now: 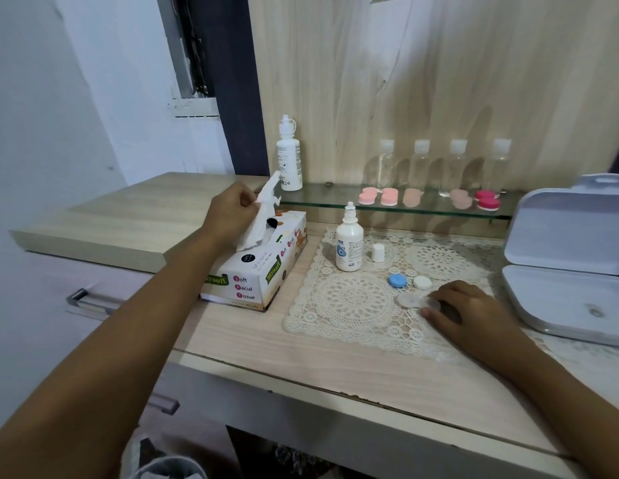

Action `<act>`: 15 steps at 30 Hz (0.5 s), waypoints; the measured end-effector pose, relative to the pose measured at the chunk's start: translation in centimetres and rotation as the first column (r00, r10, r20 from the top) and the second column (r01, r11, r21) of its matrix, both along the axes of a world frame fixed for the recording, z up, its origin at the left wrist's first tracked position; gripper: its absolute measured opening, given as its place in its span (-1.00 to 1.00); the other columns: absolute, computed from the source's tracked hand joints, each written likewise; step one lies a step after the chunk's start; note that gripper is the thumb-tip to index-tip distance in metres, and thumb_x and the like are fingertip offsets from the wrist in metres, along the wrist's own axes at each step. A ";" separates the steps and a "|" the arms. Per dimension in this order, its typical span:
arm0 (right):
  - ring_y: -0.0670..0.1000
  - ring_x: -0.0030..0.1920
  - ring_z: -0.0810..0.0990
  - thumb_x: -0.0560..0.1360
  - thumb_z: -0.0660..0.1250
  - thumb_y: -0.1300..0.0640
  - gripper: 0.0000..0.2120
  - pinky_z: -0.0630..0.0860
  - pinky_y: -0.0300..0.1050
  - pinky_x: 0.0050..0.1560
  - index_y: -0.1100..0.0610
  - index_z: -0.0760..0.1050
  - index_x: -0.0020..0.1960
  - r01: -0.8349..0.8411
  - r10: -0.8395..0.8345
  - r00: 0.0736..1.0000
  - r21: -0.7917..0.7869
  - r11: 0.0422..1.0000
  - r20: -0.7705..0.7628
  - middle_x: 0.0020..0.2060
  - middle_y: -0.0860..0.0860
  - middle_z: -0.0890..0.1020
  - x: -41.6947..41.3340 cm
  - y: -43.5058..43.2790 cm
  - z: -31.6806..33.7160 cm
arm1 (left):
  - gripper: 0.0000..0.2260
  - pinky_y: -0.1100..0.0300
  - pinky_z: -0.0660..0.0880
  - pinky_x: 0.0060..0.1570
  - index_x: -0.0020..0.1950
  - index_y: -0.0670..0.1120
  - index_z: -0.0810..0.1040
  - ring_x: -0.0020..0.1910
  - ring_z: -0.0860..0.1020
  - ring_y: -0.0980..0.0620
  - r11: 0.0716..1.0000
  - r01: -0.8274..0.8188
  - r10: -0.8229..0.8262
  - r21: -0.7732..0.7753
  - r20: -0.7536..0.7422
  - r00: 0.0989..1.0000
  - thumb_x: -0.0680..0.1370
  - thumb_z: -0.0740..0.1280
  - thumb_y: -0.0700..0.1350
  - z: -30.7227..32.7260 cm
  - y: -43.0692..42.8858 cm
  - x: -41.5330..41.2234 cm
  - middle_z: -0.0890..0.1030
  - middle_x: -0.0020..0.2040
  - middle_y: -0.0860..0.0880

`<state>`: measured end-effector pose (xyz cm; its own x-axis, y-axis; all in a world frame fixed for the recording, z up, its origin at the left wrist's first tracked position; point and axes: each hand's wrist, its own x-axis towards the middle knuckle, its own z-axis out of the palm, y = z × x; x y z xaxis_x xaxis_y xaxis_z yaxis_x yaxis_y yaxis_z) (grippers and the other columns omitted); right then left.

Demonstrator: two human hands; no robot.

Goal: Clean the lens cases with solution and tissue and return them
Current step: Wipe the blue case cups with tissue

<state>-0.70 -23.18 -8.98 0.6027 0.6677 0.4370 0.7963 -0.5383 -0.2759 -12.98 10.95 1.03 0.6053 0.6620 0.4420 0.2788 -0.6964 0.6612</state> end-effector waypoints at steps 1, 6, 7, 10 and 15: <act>0.04 -0.02 0.50 0.46 0.37 0.00 -0.75 0.28 -0.22 -0.08 0.15 0.59 0.02 0.000 0.000 1.000 -0.001 1.000 0.000 -0.03 0.04 0.58 0.0 0.0 0.0 | -0.96 0.27 0.28 -0.12 -0.03 -0.12 0.50 -0.04 0.46 0.04 1.000 -0.009 0.009 0.008 -0.028 1.000 0.54 0.30 -0.17 -0.1 0.1 0.1 0.55 -0.01 -0.06; 0.04 0.00 0.50 0.46 0.36 0.00 -0.74 0.28 -0.23 -0.06 0.15 0.59 0.04 0.003 -0.003 1.000 -0.002 1.000 -0.006 -0.02 0.03 0.57 -0.1 0.0 0.1 | -0.86 0.36 0.41 -0.47 0.01 -0.13 0.57 -0.17 0.49 0.03 0.979 -0.013 0.041 -0.203 0.134 0.990 0.58 0.22 -0.15 0.1 -0.6 0.0 0.55 0.01 -0.07; 0.03 0.00 0.49 0.46 0.36 0.00 -0.74 0.28 -0.23 -0.06 0.15 0.58 0.04 0.003 -0.003 1.000 -0.004 1.000 -0.009 -0.02 0.03 0.57 -0.1 0.0 0.1 | -0.85 0.36 0.37 -0.58 0.01 -0.13 0.56 -0.25 0.46 0.06 0.966 0.005 0.041 -0.257 0.171 0.984 0.58 0.20 -0.16 0.2 -0.8 0.0 0.53 -0.02 -0.08; 0.03 -0.01 0.49 0.46 0.36 0.00 -0.74 0.29 -0.22 -0.05 0.15 0.58 0.04 0.005 -0.005 1.000 -0.010 1.000 -0.014 -0.02 0.03 0.57 0.0 -0.1 0.1 | -0.83 0.25 0.31 -0.51 -0.03 -0.12 0.53 -0.28 0.43 -0.01 0.952 0.006 0.044 -0.307 0.157 0.987 0.58 0.15 -0.16 0.4 -0.5 0.1 0.52 -0.07 -0.10; -0.01 -0.02 0.47 0.46 0.35 -0.01 -0.75 0.28 -0.24 -0.05 0.13 0.58 0.04 0.006 -0.007 1.000 -0.009 1.000 -0.023 -0.02 0.00 0.56 -0.1 0.0 0.1 | -0.67 0.36 0.40 -0.55 0.06 -0.05 0.49 -0.27 0.46 0.02 0.890 0.072 -0.079 -0.451 0.005 0.997 0.59 0.12 0.17 0.7 -1.9 0.3 0.53 -0.12 -0.05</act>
